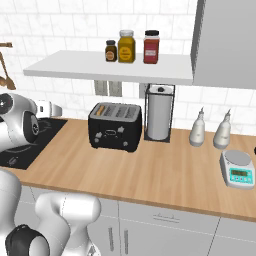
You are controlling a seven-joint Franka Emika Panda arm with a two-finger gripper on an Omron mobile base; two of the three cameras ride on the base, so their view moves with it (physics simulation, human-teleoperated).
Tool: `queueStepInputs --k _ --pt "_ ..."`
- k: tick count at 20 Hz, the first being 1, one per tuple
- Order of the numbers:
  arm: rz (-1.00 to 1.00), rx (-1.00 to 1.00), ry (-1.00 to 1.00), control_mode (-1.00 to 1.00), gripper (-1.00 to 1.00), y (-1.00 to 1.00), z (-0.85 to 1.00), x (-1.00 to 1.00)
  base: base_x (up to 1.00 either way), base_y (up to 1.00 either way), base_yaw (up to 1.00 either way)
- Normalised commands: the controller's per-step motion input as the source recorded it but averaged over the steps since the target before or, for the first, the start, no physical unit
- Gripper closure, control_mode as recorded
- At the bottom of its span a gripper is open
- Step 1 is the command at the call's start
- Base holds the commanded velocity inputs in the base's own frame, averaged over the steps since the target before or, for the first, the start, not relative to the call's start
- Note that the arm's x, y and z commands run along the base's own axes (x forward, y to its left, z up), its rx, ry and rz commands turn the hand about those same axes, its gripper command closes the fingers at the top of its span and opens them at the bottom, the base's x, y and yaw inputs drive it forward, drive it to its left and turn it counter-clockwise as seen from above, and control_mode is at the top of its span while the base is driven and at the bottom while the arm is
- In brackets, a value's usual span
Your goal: Start the toaster. Once the lever pops up, take the bread to the plate on the dining counter.
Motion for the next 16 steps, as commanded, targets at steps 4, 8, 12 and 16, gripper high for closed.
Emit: queueStepInputs --k 4,8,12,16 --pt "0.00 0.00 0.00 -1.00 -1.00 0.00 0.00 0.00 0.00 0.00 0.00" --pt "0.00 0.00 0.00 -1.00 -1.00 0.00 0.00 0.00 0.00 0.00 0.00" --pt "0.00 0.00 0.00 -1.00 -1.00 0.00 0.00 0.00 0.00 0.00 0.00" --pt "0.00 0.00 0.00 -1.00 -1.00 0.00 0.00 0.00 0.00 0.00 0.00"
